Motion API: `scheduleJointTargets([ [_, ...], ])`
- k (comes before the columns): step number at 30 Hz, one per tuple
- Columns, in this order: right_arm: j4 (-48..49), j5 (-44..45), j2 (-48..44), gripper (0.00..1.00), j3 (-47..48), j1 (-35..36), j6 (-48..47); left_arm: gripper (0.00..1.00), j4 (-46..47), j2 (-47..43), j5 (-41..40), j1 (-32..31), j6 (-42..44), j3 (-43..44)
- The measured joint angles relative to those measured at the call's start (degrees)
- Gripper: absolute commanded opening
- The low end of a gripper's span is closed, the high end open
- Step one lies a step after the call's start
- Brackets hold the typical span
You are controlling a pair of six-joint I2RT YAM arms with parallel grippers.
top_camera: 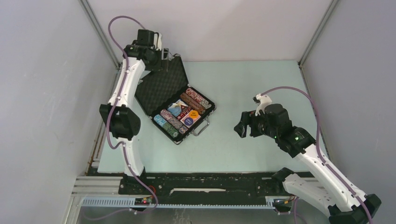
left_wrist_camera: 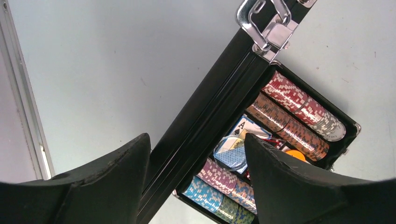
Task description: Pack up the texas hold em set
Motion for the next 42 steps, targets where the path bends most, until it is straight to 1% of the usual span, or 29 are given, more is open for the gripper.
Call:
scheduleJointTargets([
  [1, 0.1, -0.1, 0.2, 0.89, 0.0, 0.0, 0.0, 0.72, -0.3, 0.0, 0.0, -0.1, 0.3, 0.0],
  [4, 0.6, -0.1, 0.8, 0.90, 0.0, 0.0, 0.4, 0.70, -0.3, -0.2, 0.1, -0.6, 0.8, -0.4],
  [6, 1.1, 0.2, 1.4, 0.90, 0.0, 0.0, 1.1, 0.66, 1.1, -1.6, -0.2, -1.6, 0.9, -3.3],
  [7, 1.4, 0.4, 2.0, 0.91, 0.0, -0.1, 1.7, 0.62, 1.4, -2.5, -0.3, -2.3, 0.9, -4.8],
  [10, 2.2, 0.7, 5.5, 0.95, 0.1, -0.7, 3.8, 0.57, 2.0, -5.4, -2.3, -5.6, 0.9, -9.8],
  [11, 2.6, 0.6, 7.1, 0.97, 0.1, -1.3, 4.9, 0.56, 2.0, -6.4, -3.5, -8.4, 0.9, -11.1],
  [14, 3.8, -1.2, 11.9, 0.99, 0.1, -4.7, 9.2, 0.52, 2.6, -9.3, -6.1, -13.6, 1.0, -16.4],
  [17, 6.1, -3.2, 16.7, 1.00, 0.1, -11.3, 15.4, 0.52, 5.1, -11.8, -8.8, -18.0, 0.8, -22.3],
  [21, 10.2, -2.4, 21.2, 1.00, 0.1, -14.7, 20.2, 0.53, 11.0, -15.3, -12.5, -22.0, 0.3, -30.2],
  [22, 11.4, -1.9, 22.1, 1.00, 0.1, -14.7, 20.8, 0.55, 12.1, -15.9, -12.9, -22.6, 0.2, -31.5],
  [23, 12.3, -1.6, 22.6, 1.00, 0.1, -14.7, 21.3, 0.61, 13.6, -16.6, -13.6, -23.4, -0.2, -33.2],
  [25, 14.1, -1.4, 23.2, 1.00, 0.1, -14.7, 21.8, 0.69, 15.8, -17.7, -13.6, -24.5, -1.1, -35.8],
  [28, 16.6, -1.4, 23.5, 1.00, 0.1, -15.1, 21.8, 0.82, 17.7, -18.3, -8.7, -25.9, -5.9, -39.6],
  [29, 17.2, -1.6, 23.6, 1.00, 0.1, -15.4, 21.7, 0.85, 18.2, -18.3, -7.3, -26.3, -6.9, -40.7],
  [32, 18.7, -3.4, 24.6, 1.00, 0.1, -16.1, 20.9, 0.88, 19.9, -19.0, -1.1, -27.0, -10.1, -44.9],
  [35, 20.2, -7.0, 26.3, 0.99, 0.2, -16.7, 19.6, 0.89, 21.2, -21.3, 4.9, -27.2, -12.5, -47.8],
  [37, 21.5, -9.9, 27.9, 0.95, 0.2, -16.9, 18.8, 0.83, 22.2, -24.3, 8.1, -27.2, -13.5, -49.6],
  [40, 23.3, -14.3, 31.2, 0.89, 1.4, -16.6, 18.6, 0.70, 23.4, -28.6, 12.1, -26.3, -14.4, -50.4],
  [42, 25.5, -17.4, 34.5, 0.83, 2.9, -16.0, 18.8, 0.65, 25.1, -29.8, 15.4, -24.3, -15.1, -50.5],
])
